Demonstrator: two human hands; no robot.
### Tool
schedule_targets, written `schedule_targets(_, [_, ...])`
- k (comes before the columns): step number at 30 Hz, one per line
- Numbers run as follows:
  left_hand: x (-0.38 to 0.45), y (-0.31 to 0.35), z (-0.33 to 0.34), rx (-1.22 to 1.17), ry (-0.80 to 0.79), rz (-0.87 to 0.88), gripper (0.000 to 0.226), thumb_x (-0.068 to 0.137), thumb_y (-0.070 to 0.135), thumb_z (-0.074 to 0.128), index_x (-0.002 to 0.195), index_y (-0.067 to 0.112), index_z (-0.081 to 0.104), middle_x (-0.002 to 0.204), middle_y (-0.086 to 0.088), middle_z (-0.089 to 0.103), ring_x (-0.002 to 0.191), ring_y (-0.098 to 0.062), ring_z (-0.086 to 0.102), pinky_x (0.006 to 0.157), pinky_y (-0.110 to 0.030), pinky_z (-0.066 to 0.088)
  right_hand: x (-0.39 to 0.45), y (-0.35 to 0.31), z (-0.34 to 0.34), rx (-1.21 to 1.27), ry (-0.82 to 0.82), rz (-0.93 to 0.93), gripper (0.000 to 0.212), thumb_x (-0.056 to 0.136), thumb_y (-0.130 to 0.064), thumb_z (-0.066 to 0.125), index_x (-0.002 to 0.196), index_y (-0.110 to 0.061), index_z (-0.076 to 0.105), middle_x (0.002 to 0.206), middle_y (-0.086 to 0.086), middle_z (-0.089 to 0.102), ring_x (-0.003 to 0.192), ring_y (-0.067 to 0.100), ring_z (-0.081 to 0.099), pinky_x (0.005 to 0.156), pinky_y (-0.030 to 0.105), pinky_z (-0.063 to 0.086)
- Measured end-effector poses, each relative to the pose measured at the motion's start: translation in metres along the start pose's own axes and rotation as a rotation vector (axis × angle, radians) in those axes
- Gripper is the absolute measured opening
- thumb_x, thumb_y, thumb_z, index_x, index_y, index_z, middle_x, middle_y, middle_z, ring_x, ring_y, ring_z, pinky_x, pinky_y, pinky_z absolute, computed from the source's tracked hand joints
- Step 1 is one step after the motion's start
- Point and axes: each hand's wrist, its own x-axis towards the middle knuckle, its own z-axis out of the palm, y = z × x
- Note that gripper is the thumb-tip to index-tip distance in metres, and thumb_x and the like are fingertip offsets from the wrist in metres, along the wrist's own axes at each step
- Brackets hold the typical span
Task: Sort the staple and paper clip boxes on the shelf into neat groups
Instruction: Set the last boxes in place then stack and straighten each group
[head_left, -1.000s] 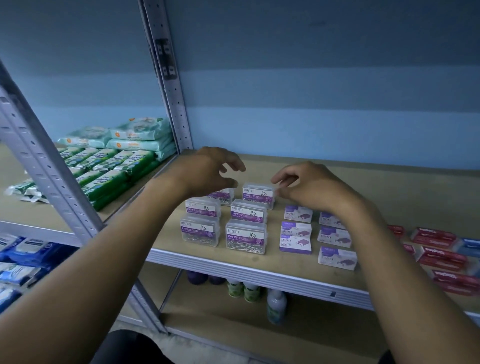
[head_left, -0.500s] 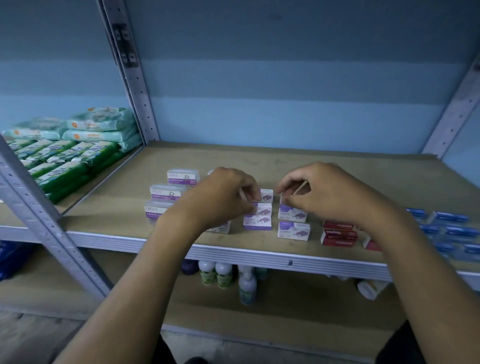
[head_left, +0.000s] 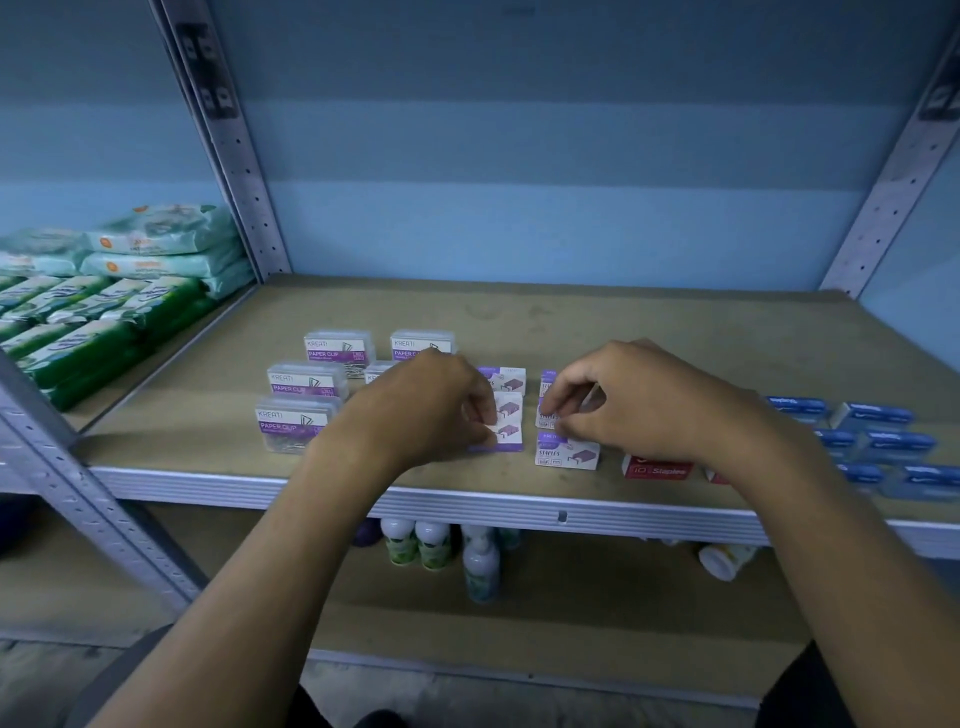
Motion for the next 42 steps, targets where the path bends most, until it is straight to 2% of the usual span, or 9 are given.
schedule_targets(5, [-0.003, 0.003, -0.002, -0.021, -0.017, 0.002, 0.013, 0.074, 0.032, 0.080, 0.084, 0.028, 0.072, 0.078, 0.015, 0.067, 0.068, 0.003, 0.059, 0.061, -0.021, 0.047, 0.005, 0.003, 0.004, -0.021, -0.027, 0.018, 0.015, 0.085, -0.025, 0.077, 0.097, -0.034, 0.078, 0.089, -0.016, 0.074, 0.082, -0.004, 0.066, 0.073, 0.017, 0.052])
schedule_targets(8, [-0.004, 0.003, -0.002, -0.031, -0.032, 0.018, 0.022, 0.072, 0.032, 0.083, 0.090, 0.028, 0.071, 0.084, 0.014, 0.067, 0.067, 0.006, 0.055, 0.058, -0.016, 0.040, 0.005, 0.004, 0.005, -0.019, -0.025, 0.021, 0.013, 0.084, -0.026, 0.078, 0.095, -0.033, 0.079, 0.088, -0.016, 0.075, 0.083, -0.004, 0.067, 0.075, 0.018, 0.053])
schedule_targets(11, [-0.003, 0.003, -0.002, -0.015, -0.027, 0.053, 0.032, 0.068, 0.036, 0.085, 0.097, 0.031, 0.071, 0.089, 0.015, 0.067, 0.076, 0.001, 0.055, 0.063, -0.016, 0.041, 0.003, 0.004, 0.004, -0.016, -0.020, 0.021, 0.009, 0.082, -0.031, 0.080, 0.091, -0.032, 0.080, 0.084, -0.018, 0.075, 0.080, -0.005, 0.067, 0.072, 0.017, 0.051])
schedule_targets(15, [-0.004, 0.006, -0.002, 0.018, -0.010, 0.107, 0.035, 0.066, 0.039, 0.085, 0.097, 0.030, 0.071, 0.091, 0.013, 0.063, 0.084, -0.003, 0.055, 0.068, -0.019, 0.044, 0.003, 0.002, 0.005, -0.023, -0.052, 0.044, 0.014, 0.079, -0.026, 0.084, 0.092, -0.032, 0.080, 0.080, -0.018, 0.075, 0.075, -0.005, 0.068, 0.073, 0.021, 0.056])
schedule_targets(21, [-0.007, 0.009, -0.001, -0.006, 0.030, 0.133, 0.029, 0.065, 0.036, 0.087, 0.086, 0.028, 0.068, 0.084, 0.013, 0.061, 0.083, -0.005, 0.055, 0.070, -0.023, 0.047, 0.001, 0.000, 0.005, -0.037, -0.048, 0.051, 0.016, 0.079, -0.026, 0.085, 0.093, -0.030, 0.080, 0.077, -0.016, 0.073, 0.075, -0.003, 0.068, 0.075, 0.026, 0.058])
schedule_targets(32, [-0.008, 0.008, -0.003, 0.015, 0.034, 0.131, 0.025, 0.067, 0.037, 0.085, 0.084, 0.028, 0.069, 0.080, 0.015, 0.063, 0.080, -0.004, 0.056, 0.070, -0.025, 0.049, 0.001, 0.002, 0.007, -0.054, -0.036, 0.045, 0.016, 0.080, -0.026, 0.084, 0.095, -0.030, 0.080, 0.080, -0.017, 0.073, 0.075, -0.001, 0.068, 0.067, 0.019, 0.053])
schedule_targets(36, [-0.009, 0.007, -0.004, 0.010, 0.066, 0.175, 0.028, 0.067, 0.040, 0.084, 0.089, 0.030, 0.069, 0.086, 0.017, 0.061, 0.083, -0.001, 0.051, 0.069, -0.016, 0.041, -0.003, 0.003, 0.003, -0.034, 0.008, 0.015, 0.016, 0.081, -0.028, 0.081, 0.096, -0.032, 0.080, 0.081, -0.016, 0.075, 0.076, -0.003, 0.067, 0.076, 0.025, 0.058])
schedule_targets(38, [-0.008, 0.010, -0.004, 0.001, 0.100, 0.204, 0.030, 0.068, 0.045, 0.082, 0.092, 0.032, 0.069, 0.092, 0.017, 0.062, 0.086, -0.002, 0.049, 0.072, -0.018, 0.040, -0.008, 0.005, -0.005, -0.035, 0.055, -0.005, 0.015, 0.083, -0.030, 0.080, 0.098, -0.032, 0.080, 0.081, -0.016, 0.075, 0.075, -0.006, 0.066, 0.078, 0.021, 0.056])
schedule_targets(42, [-0.005, 0.029, -0.002, -0.095, 0.132, 0.260, 0.027, 0.073, 0.048, 0.077, 0.094, 0.033, 0.069, 0.095, 0.015, 0.063, 0.086, -0.002, 0.055, 0.075, -0.027, 0.050, -0.027, 0.016, -0.023, -0.008, 0.140, -0.007, 0.014, 0.085, -0.027, 0.078, 0.096, -0.035, 0.080, 0.082, -0.020, 0.074, 0.078, -0.011, 0.065, 0.073, 0.010, 0.050])
